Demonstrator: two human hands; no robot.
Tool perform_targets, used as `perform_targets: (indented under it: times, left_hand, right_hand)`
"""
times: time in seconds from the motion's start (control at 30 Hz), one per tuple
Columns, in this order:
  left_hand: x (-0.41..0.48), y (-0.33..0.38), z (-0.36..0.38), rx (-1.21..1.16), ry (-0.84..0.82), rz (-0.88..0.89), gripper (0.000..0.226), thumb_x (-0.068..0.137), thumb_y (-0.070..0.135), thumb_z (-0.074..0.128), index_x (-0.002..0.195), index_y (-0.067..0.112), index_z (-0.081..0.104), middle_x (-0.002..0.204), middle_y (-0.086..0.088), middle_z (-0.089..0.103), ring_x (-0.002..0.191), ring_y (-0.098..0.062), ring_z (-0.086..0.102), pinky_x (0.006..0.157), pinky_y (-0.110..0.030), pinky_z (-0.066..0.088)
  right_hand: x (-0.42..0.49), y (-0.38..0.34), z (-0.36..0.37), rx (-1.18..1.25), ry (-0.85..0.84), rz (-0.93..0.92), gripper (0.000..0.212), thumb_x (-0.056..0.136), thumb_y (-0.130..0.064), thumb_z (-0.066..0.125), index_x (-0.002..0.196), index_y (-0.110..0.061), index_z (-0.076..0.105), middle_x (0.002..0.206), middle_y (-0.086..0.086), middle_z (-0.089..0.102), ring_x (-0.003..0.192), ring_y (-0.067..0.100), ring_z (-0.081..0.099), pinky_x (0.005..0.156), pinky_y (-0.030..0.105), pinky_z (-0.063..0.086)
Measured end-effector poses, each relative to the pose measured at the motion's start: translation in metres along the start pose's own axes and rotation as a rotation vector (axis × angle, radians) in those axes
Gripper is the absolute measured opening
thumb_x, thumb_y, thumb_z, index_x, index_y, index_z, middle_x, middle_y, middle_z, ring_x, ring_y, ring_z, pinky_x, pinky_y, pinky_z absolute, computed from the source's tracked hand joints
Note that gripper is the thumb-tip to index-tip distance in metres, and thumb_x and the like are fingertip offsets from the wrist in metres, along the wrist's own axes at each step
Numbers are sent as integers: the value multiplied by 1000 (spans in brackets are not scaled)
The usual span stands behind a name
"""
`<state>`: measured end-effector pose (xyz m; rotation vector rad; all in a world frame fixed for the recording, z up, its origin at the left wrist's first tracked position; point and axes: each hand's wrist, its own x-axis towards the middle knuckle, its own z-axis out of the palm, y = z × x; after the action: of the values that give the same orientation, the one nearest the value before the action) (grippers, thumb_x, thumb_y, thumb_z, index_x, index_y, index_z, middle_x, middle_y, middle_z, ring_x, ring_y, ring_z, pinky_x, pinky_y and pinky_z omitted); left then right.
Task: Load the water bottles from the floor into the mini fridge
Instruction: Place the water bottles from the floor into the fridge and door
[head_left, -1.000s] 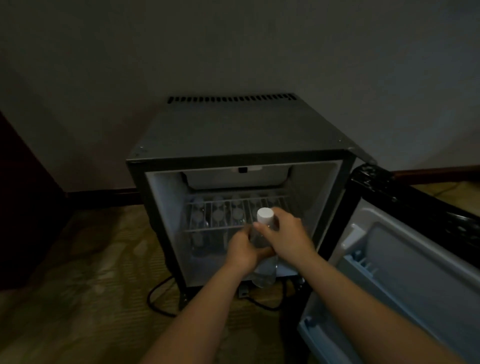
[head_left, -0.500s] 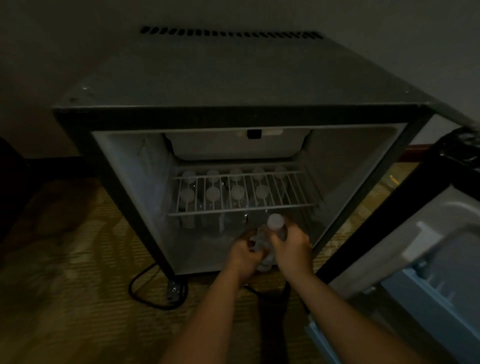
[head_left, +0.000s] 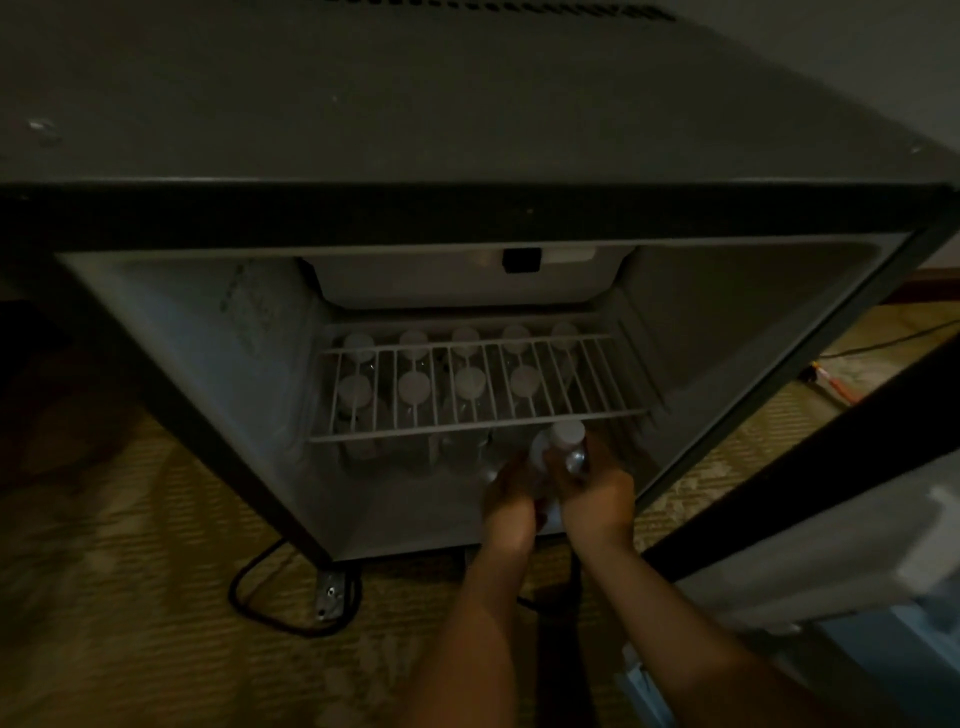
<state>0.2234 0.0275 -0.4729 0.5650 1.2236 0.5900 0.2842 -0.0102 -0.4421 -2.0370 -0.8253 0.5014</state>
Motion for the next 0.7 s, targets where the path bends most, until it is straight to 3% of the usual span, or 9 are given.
perform_targets:
  times: [0.13, 0.27, 0.33, 0.4, 0.5, 0.7]
  left_hand:
    - [5, -4, 5, -242, 4, -62, 28, 96, 23, 45, 114, 6, 59, 103, -12, 63, 86, -22, 58, 77, -35, 50]
    - [10, -6, 12, -148, 16, -14, 31, 98, 15, 39, 115, 0, 59, 118, -14, 60, 102, -26, 57, 96, -39, 47]
    - [10, -4, 16, -84, 15, -30, 35, 98, 15, 38, 120, -5, 55, 123, -13, 58, 106, -27, 56, 95, -36, 46]
    - [11, 0, 19, 38, -6, -29, 39, 100, 17, 36, 130, -3, 49, 133, -19, 53, 118, -31, 52, 104, -37, 41]
    - [16, 2, 22, -11, -48, -62, 40, 101, 23, 35, 133, 2, 46, 140, -17, 47, 129, -32, 44, 112, -39, 34]
    - [19, 11, 35, -131, -134, -186, 51, 98, 37, 36, 140, 7, 38, 146, -15, 40, 135, -28, 38, 101, -33, 37]
  right_hand:
    - [1, 3, 3, -55, 39, 31, 39, 85, -22, 68, 120, -7, 60, 114, 15, 67, 107, 28, 63, 82, 21, 42]
    - [14, -5, 2, -8, 53, 63, 30, 87, -13, 65, 114, 0, 61, 115, 18, 65, 107, 24, 61, 75, 4, 30]
    - [21, -8, 1, -89, 11, 93, 29, 92, -18, 57, 114, 1, 60, 116, 17, 64, 109, 26, 60, 76, 10, 34]
    - [27, -7, 0, -189, 2, 105, 31, 96, -23, 49, 113, 1, 60, 118, 18, 63, 110, 28, 60, 87, 23, 41]
    - [36, -8, 2, -213, 14, 166, 32, 95, -24, 51, 109, 3, 63, 116, 21, 64, 106, 31, 62, 83, 27, 43]
    - [52, -5, 12, -160, -4, 123, 32, 91, -17, 56, 118, -1, 61, 121, 21, 62, 115, 35, 58, 98, 37, 46]
